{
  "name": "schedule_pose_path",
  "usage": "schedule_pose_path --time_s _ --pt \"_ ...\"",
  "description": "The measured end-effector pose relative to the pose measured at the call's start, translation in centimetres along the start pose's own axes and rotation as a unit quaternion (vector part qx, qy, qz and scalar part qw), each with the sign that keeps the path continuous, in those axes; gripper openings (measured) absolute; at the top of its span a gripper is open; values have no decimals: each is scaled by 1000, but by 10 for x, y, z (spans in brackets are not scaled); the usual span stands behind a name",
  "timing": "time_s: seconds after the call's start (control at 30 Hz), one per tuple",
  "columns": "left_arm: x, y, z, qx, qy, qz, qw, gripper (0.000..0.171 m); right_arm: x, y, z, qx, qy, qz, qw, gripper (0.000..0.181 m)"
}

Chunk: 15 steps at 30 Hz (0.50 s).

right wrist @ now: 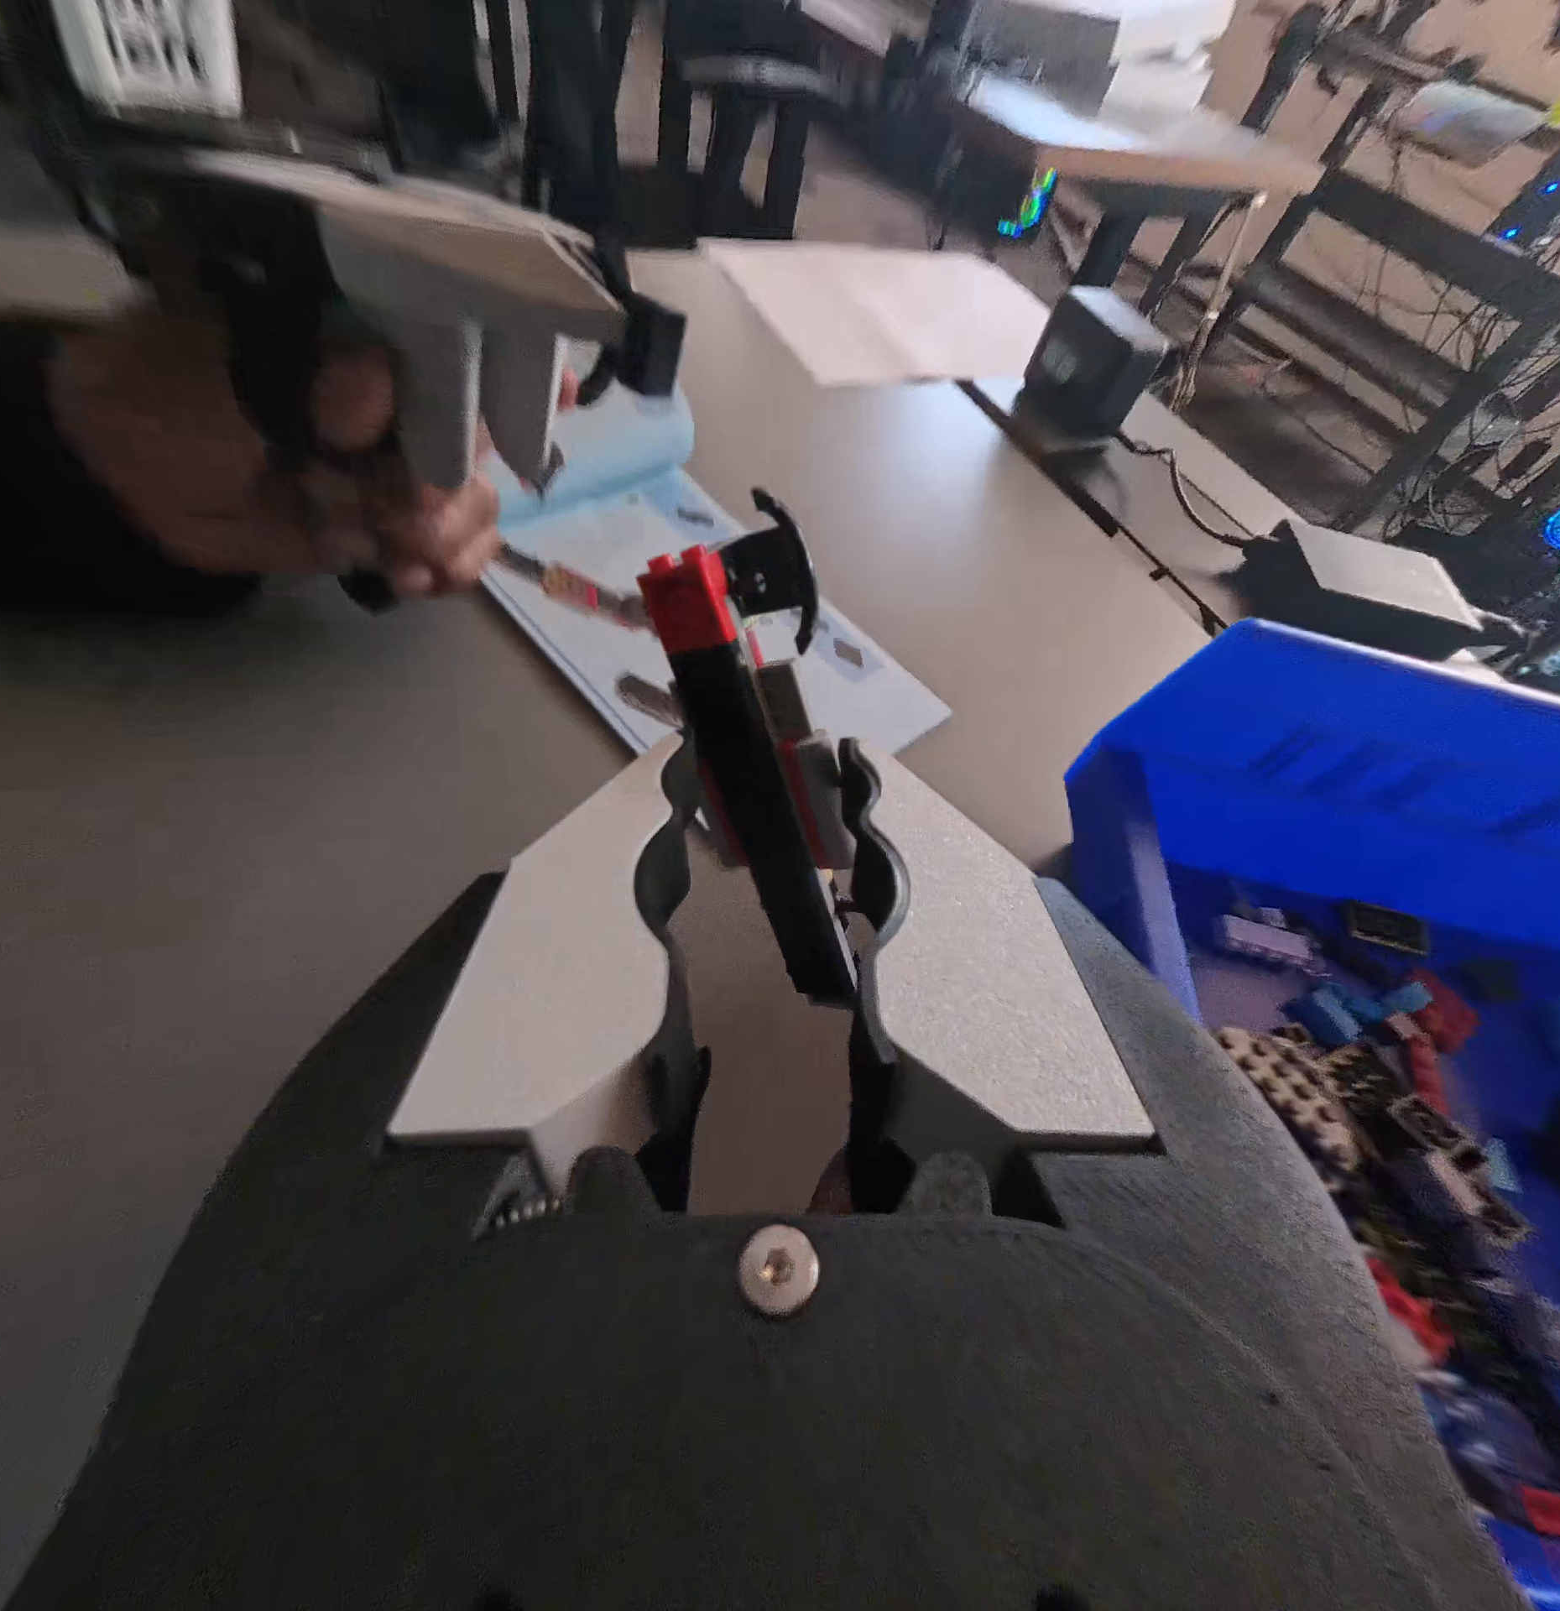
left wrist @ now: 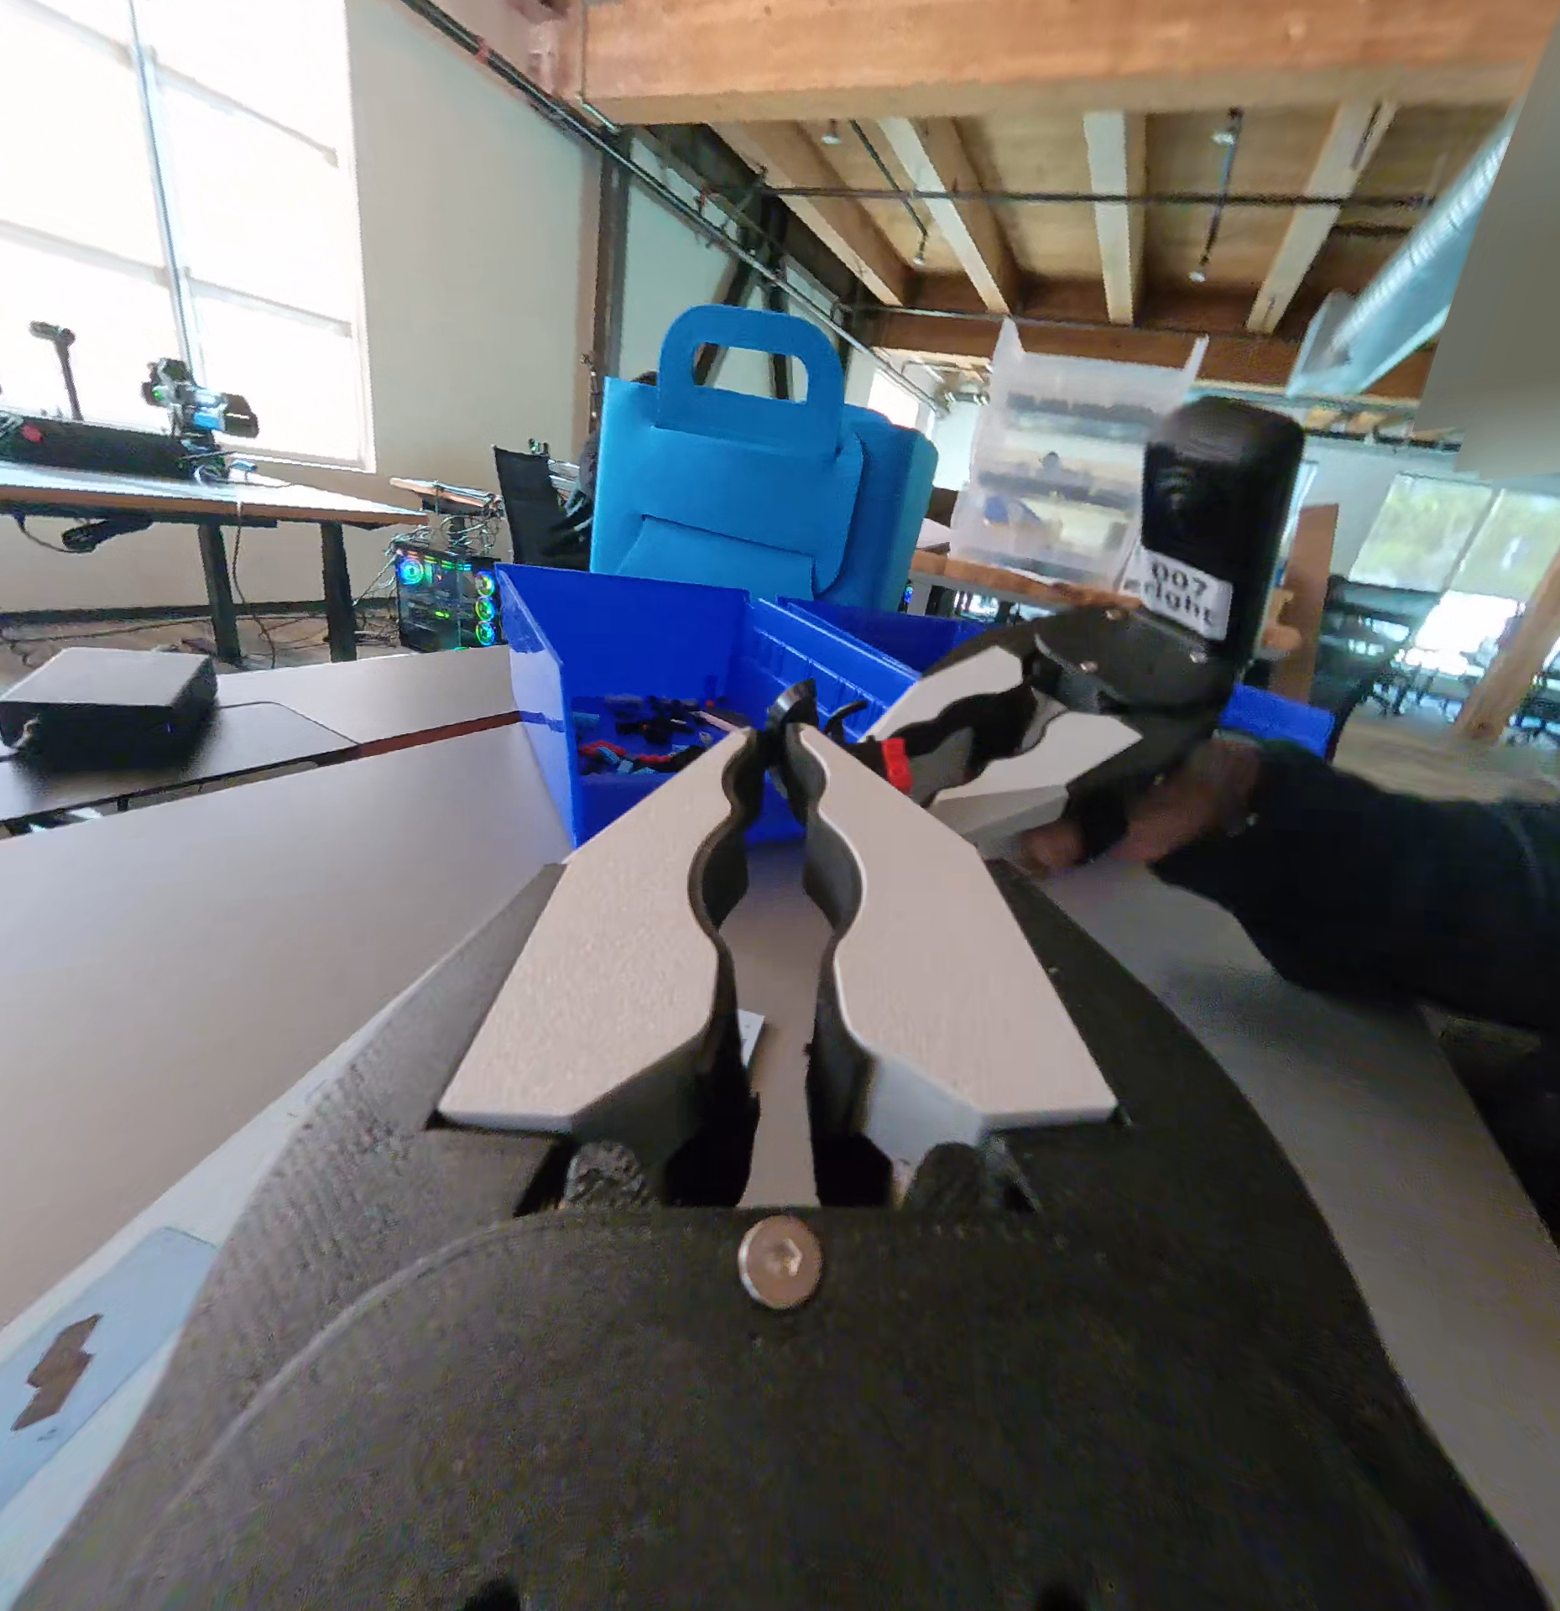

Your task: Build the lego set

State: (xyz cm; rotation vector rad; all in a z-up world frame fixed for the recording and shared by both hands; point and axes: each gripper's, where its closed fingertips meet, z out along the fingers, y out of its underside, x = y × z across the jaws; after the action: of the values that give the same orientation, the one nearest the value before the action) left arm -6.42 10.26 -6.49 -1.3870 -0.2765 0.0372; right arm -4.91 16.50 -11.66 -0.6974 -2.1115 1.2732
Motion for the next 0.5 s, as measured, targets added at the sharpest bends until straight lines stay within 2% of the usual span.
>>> schedule_pose_path --time_s 0.13,0.27,0.5 --pt "12 -5 7 14 -3 -5 1000 3 -6 -17 -6 82 -1 75 994 35" --pt "25 -2 15 13 -14 1 1000 3 -14 -26 -10 142 -34 151 978 35" --pt "32 13 23 -12 -20 24 999 3 -19 -20 -8 155 -47 173 971 35"
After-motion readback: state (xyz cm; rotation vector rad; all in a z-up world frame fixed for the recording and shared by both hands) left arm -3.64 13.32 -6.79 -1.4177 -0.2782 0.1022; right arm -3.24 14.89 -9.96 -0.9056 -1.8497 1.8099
